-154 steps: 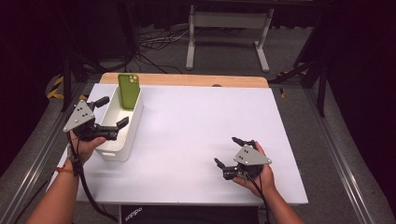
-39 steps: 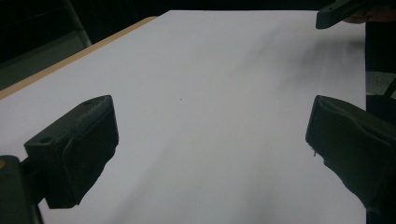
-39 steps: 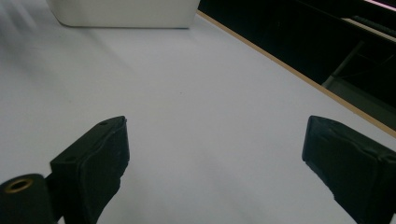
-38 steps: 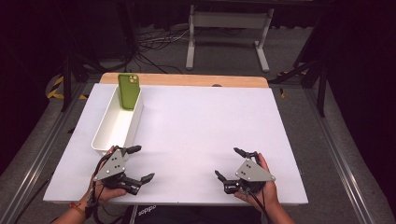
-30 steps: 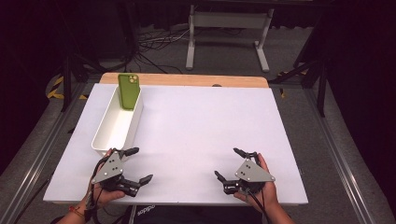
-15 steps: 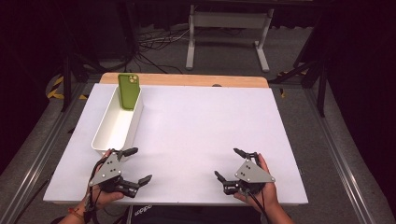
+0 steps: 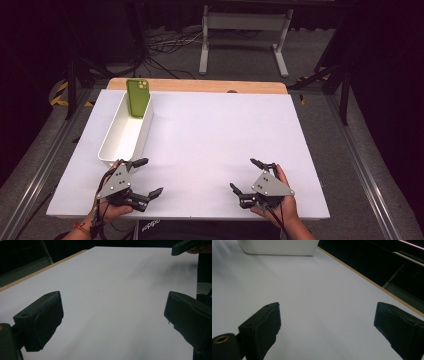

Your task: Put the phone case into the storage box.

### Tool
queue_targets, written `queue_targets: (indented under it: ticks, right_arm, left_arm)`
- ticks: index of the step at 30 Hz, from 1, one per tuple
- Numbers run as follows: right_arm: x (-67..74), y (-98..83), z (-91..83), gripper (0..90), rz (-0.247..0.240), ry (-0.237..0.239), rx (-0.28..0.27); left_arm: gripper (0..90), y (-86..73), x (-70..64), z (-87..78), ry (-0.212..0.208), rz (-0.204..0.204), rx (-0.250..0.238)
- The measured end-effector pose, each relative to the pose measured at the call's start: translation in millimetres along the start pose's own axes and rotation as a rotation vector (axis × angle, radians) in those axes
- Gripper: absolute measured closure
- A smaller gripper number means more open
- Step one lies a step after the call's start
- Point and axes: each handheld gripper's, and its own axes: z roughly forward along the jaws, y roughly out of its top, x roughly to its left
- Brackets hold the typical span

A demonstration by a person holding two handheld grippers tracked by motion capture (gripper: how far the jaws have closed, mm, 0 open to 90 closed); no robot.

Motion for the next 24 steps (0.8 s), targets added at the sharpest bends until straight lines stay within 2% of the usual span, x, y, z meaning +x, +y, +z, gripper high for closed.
queue_targets:
  ticks: [24]
  right_arm:
    - [-1.3,1.2,-0.3,8.0,0.004,-0.001,-0.003]
  left_arm:
    - [3.4,-0.3,-1.0,3.0,-0.007,-0.001,0.003]
